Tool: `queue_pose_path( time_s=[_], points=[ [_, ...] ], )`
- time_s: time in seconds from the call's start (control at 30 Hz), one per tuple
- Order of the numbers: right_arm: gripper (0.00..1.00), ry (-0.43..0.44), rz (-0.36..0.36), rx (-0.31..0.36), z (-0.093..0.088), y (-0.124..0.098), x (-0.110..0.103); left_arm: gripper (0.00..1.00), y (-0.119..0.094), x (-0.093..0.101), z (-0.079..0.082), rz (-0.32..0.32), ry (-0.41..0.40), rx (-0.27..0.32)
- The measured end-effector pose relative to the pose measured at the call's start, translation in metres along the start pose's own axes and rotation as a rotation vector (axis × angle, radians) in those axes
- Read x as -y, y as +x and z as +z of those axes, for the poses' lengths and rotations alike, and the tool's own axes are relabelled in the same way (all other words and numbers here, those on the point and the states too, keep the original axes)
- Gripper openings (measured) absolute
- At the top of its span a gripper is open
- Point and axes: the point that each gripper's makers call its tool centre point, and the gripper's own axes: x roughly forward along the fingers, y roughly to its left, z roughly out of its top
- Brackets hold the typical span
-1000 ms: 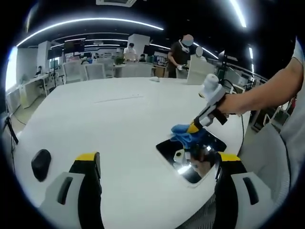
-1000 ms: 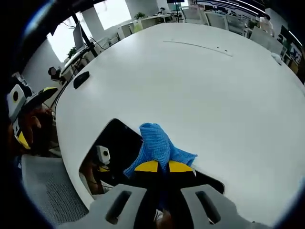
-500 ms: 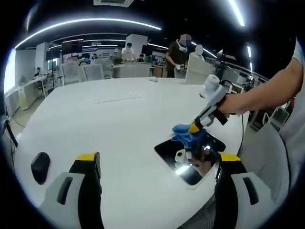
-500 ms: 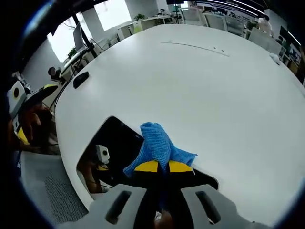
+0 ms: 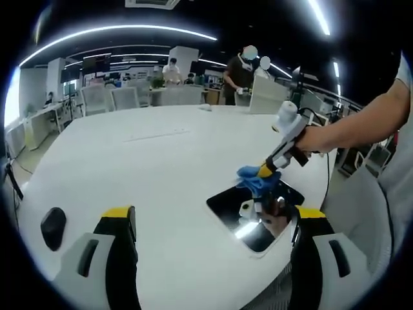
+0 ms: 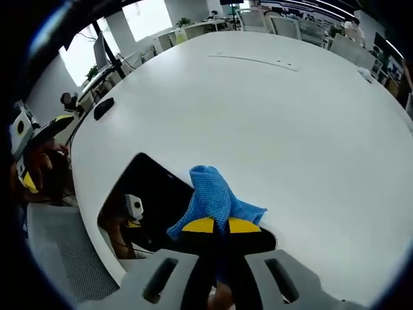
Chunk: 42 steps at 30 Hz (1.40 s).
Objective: Wipe the mirror surface with the cleaning cloth until all visible marks leave the cleaned area.
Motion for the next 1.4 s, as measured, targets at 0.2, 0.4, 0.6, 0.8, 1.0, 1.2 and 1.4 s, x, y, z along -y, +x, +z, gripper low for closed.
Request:
queue_pose_path(
  time_s=[0.2, 0.4, 0.6, 0.8, 1.0, 1.2, 1.4],
  points=[
    [0.0, 0.001, -0.008, 0.007, 0.0, 0.001, 0.002, 0.99, 0.001, 0.0, 0.0, -0.002, 0.004, 0.001],
    [0.0, 0.018, -0.016, 0.018, -0.003, -0.002, -0.002, 0.99, 0.001, 0.002, 0.001, -0.002, 0.005, 0.0],
    [0.0, 0.022, -0.024, 0.03, -0.01, -0.005, -0.006, 0.99, 0.001, 0.003, 0.001, -0.002, 0.008, 0.002],
    [0.0, 0.08, -0.016, 0.051, -0.018, -0.01, -0.01, 0.99, 0.003, 0.005, 0.001, -0.005, 0.016, -0.003],
    [0.0, 0.09, -0.008, 0.049, -0.029, -0.014, -0.017, 0.99, 0.002, 0.006, -0.001, -0.004, 0.029, -0.024],
    [0.0, 0.077, -0.002, 0.044, -0.04, -0.02, -0.026, 0.99, 0.001, 0.007, -0.001, -0.003, 0.023, -0.024],
    [0.0, 0.097, 0.017, 0.039, -0.051, -0.024, -0.032, 0.99, -0.001, 0.002, -0.005, -0.004, 0.038, -0.028]
  ],
)
